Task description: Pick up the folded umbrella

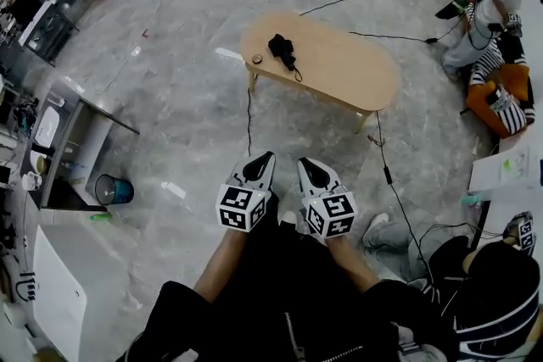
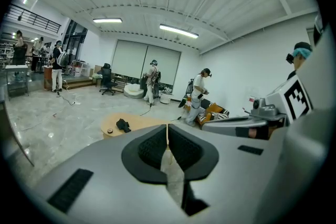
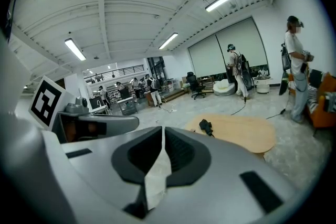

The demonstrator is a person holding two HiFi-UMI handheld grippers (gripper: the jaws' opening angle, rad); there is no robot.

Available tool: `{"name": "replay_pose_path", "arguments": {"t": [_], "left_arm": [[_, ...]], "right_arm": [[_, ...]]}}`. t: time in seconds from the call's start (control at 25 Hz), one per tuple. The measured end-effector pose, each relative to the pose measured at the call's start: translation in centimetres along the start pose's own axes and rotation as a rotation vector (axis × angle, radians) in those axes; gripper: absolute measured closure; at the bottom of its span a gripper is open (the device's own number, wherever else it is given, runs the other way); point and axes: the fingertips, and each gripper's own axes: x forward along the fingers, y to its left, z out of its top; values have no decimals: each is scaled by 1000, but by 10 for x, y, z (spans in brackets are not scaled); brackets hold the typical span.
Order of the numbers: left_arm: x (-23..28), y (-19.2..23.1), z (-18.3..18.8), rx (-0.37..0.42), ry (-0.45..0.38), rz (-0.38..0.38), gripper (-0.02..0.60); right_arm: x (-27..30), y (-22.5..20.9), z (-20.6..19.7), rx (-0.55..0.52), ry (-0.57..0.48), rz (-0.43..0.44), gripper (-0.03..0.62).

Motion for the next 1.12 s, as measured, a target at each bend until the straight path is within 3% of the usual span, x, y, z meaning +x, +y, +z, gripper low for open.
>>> {"name": "replay_pose_path", "arguments": {"t": [0.68,1.12], "left_arm": [[56,48,15,-29,15,-16,561],[134,116,67,-21,25,-53,561]], "right_arm": [[65,-31,21,2,18,-14,580],[150,-77,79,1,9,-62,580]]}}
